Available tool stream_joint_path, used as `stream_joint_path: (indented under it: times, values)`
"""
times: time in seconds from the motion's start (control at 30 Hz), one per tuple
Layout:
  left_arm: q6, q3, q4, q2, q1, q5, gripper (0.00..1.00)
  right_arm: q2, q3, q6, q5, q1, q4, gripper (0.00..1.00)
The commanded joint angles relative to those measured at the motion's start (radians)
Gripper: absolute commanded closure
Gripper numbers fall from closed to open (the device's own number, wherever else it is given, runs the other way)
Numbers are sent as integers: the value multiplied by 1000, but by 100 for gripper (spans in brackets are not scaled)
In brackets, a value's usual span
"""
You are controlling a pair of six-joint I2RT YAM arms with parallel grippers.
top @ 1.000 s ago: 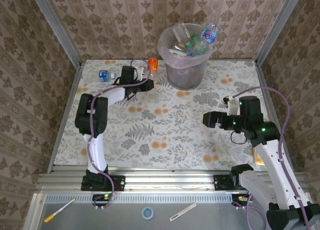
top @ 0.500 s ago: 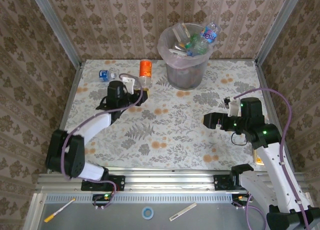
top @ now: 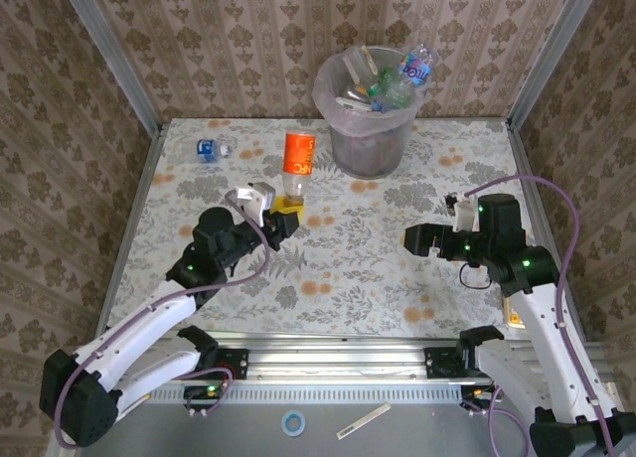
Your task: Throw the plastic bottles in the bin
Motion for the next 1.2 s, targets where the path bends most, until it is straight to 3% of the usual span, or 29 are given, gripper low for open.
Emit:
stream_joint_path:
  times: [0.0,0.6,0.87,0.97,1.07,1.13,1.17]
  values:
    - [27,-23,52,0,-23,-29,77,-25,5,0,8,-3,-2,0]
    - [38,49,115,120,-70,-21,77,-52,-2,-14,8,-2,-13,0]
    - [52,161,109,219,-64,18,76,-53,-6,-16,14,-2,-15,0]
    - [64,358,60,355,-26,111,75,-53,-1,-17,14,-2,-15,0]
    - [110,744,-96,603,18,236,69,-49,4,-16,15,-2,-14,0]
    - [125,1103,-293,834,51,303,58,-50,5,-17,17,-2,-19,0]
    - [114,1260,-387,934,68,313,43,-52,4,-16,23,-3,-21,0]
